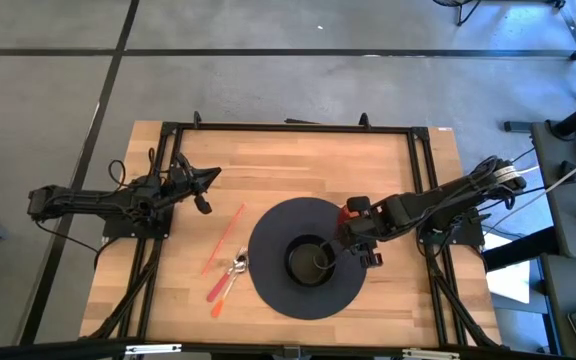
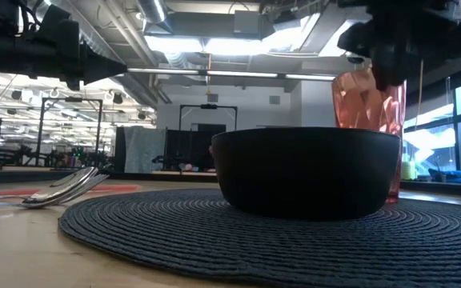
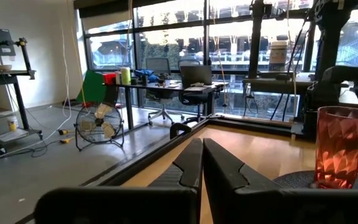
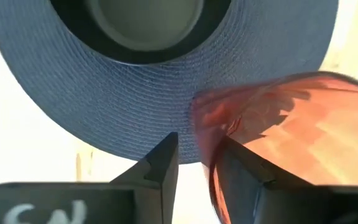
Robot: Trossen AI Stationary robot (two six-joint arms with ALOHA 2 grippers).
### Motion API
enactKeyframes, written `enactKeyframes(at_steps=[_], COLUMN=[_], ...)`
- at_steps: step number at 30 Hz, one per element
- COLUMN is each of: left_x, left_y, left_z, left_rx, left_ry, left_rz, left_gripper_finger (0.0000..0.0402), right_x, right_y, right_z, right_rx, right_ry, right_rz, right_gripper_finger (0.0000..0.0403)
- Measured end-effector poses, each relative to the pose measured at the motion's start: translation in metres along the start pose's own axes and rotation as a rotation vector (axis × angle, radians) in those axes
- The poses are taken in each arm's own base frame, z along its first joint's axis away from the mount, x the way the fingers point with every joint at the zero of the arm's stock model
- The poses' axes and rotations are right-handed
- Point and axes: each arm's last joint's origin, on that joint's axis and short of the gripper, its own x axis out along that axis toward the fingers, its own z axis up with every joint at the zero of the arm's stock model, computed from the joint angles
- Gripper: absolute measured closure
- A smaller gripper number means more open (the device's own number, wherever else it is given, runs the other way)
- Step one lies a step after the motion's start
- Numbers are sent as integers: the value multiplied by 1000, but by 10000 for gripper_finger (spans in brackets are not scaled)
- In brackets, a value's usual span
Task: Pick & Place Utensil
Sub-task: Put the orange glass on the black mat to the top right of the black bowl, then put the orange straw into the orange glass on the black mat
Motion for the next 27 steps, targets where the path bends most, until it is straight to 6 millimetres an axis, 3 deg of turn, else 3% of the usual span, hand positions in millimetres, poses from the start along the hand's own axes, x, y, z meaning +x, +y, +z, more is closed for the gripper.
enactKeyframes(at_steps=[9, 15, 20, 23, 27], left_x=[0, 0, 0, 0, 0], left_y=[0, 0, 0, 0, 0], left_z=[0, 0, -1, -2, -2], left_rx=[0, -2, -20, -16, -10], left_ry=[-1, 0, 11, 19, 19], left_rz=[0, -1, -1, -2, -2], left_gripper_finger=[397, 394, 397, 398, 395], right_x=[-39, -93, -124, -122, -101], right_y=[-2, 16, 19, 14, 4], right_z=[15, 23, -7, -34, -76], right_rx=[-9, -235, -334, -313, -285], right_ry=[-85, -546, -927, -1060, -1154], right_rz=[11, 58, 142, 155, 136], right_gripper_finger=[288, 288, 288, 288, 306])
